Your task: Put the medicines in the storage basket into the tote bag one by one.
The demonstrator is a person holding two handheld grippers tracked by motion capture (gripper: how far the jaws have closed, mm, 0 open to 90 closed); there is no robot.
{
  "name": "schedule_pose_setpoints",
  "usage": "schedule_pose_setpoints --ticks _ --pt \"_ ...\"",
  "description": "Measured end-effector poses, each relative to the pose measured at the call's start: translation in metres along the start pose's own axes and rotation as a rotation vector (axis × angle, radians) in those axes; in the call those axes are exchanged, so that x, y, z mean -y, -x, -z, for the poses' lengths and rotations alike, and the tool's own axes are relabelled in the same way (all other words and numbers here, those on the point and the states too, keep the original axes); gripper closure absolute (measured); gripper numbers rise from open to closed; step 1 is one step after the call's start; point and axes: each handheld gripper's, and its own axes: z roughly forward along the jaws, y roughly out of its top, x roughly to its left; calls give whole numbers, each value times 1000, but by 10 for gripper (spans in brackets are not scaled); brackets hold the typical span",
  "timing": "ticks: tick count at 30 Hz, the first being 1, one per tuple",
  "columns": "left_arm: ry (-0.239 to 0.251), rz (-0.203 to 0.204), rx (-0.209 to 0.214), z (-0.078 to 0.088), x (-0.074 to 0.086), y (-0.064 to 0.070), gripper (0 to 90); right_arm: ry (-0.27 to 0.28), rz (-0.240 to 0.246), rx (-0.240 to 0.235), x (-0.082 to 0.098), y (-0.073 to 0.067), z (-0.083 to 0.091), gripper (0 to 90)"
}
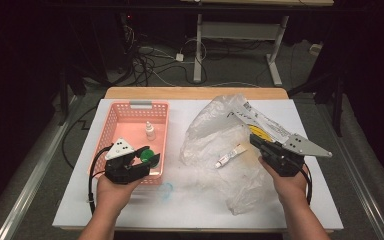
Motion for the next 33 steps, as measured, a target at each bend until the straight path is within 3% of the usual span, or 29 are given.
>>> schedule_pose_setpoints --ticks 8,15,22,33 --pt "18 -23 42 0 -3 14 501 3 3 -1 0 0 0 900" --pt "-8 -72 74 -9 -3 32 501 3 0 -1 0 0 0 900" --pt "-21 -86 117 -16 -1 44 501 3 4 -3 0 0 0 900" --pt "-22 -114 137 -26 2 59 501 6 2 -5 -1 -1 0 900"
